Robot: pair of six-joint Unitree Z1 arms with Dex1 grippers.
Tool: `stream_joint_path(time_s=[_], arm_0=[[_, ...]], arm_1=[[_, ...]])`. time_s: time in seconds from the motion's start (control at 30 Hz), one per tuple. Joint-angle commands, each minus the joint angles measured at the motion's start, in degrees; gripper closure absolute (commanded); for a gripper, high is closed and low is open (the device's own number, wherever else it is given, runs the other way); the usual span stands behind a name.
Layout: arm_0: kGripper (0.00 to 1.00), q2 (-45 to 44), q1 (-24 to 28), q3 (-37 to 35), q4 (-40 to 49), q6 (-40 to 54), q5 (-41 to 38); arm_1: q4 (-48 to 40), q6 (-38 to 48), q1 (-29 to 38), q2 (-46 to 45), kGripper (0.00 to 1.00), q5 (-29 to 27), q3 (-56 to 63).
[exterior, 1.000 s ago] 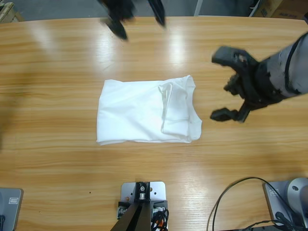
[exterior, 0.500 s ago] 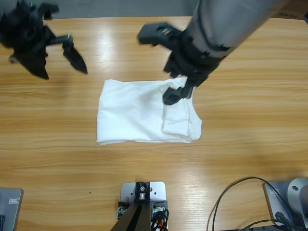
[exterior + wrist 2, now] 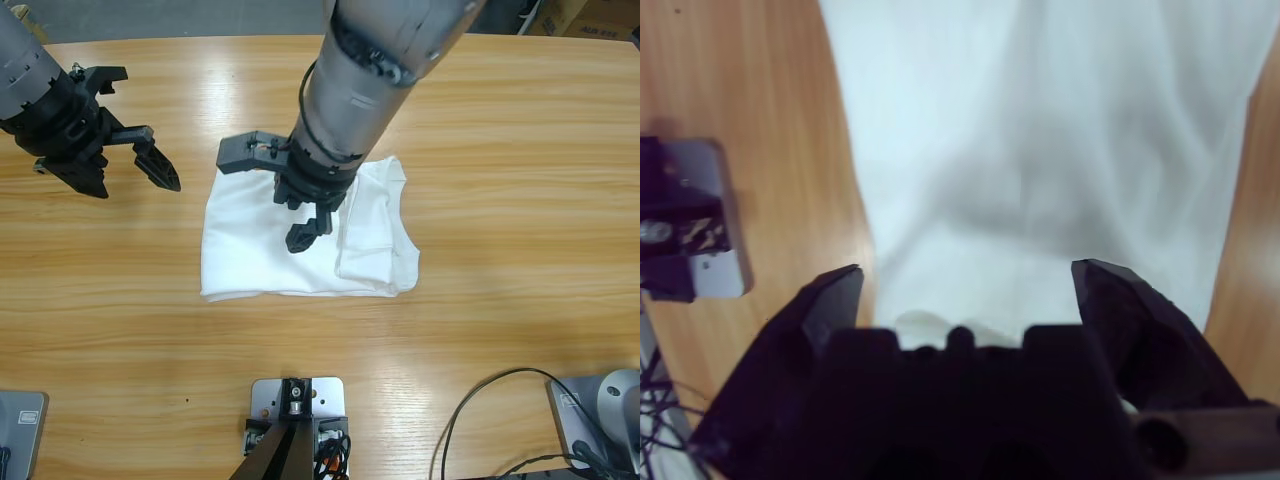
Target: Fold clothes
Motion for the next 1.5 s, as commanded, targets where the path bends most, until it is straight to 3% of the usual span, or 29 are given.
stream_joint_path(time_s=[0.03,0.67,0.87,1.03,1.1,1.27,1.37,1.5], arm_0=[[0.027,-1.76,0.51,4.17,-2.11,0.74,-0.75],[0.027,-1.92,0.51,6.65,-4.79,-0.31,-1.81],[0.027,-1.83,0.25,7.98,-5.95,-0.49,-1.90],[0.027,-2.29,0.25,8.25,-5.95,-0.40,-1.90],[0.027,-2.88,0.25,8.40,-5.95,-0.43,-1.88],[0.027,-4.18,0.48,9.88,-5.95,-0.49,-1.67],[0.027,-5.22,3.19,10.27,-6.99,-0.03,-2.44],[0.050,-6.89,11.59,12.22,-10.00,2.85,-10.02]], arm_1=[[-2.83,-1.66,0.27,5.84,0.147,-1.00,4.30],[-0.72,-3.54,-7.90,1.20,0.142,-17.21,12.10],[3.85,-3.49,-9.27,-1.35,0.130,-20.87,12.03],[9.34,-1.31,-9.43,1.57,0.124,-22.36,12.31],[12.13,0.40,-10.24,2.98,0.124,-25.56,11.96],[12.98,3.08,-12.17,0.25,0.124,-26.79,11.56],[13.49,4.68,-12.17,-7.85,0.124,-26.61,7.93],[20.94,9.82,-12.70,-14.39,0.124,-28.46,1.73]])
